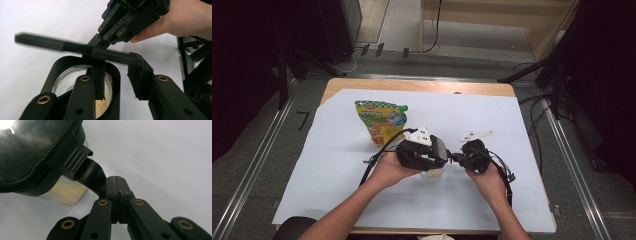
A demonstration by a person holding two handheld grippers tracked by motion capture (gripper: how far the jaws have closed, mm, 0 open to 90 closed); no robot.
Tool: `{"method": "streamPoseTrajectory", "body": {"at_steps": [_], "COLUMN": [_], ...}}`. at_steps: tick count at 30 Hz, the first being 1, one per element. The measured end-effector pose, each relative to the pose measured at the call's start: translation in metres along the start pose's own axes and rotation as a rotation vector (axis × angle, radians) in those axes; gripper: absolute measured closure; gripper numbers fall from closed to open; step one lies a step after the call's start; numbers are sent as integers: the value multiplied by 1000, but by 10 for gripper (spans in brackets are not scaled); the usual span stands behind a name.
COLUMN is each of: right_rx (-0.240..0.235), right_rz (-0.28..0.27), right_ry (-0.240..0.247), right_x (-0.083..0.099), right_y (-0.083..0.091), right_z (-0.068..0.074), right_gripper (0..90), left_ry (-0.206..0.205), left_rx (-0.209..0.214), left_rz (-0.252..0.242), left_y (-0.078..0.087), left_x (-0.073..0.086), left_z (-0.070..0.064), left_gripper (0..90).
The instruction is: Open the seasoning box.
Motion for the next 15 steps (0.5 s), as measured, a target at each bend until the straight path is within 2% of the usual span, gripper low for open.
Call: {"method": "streamPoseTrajectory", "body": {"at_steps": [8, 12, 15], "right_rx": [-22, -22, -36], "right_rz": [-8, 2, 14], "right_ry": [-11, 8, 14], "right_x": [1, 1, 2], "right_y": [0, -5, -8], "right_z": [5, 10, 13], "right_gripper": [900, 900, 900], "left_ry": [4, -19, -4], "left_rx": [36, 33, 27], "left_rz": [-12, -20, -26], "left_y": [-1, -2, -1], "left_x": [-3, -3, -3], "left_z": [0, -2, 1], "left_gripper": [707, 722, 743]}}
Point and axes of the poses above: each handheld gripper's, and its own axes: y roughly backward along the jaws, x roughly out of its underside, z roughly to its left, the point moved 2 cm from there along -y, roughly forward along the jaws, and after that the axes turned 14 degrees about -x, right-handed, at the moved point
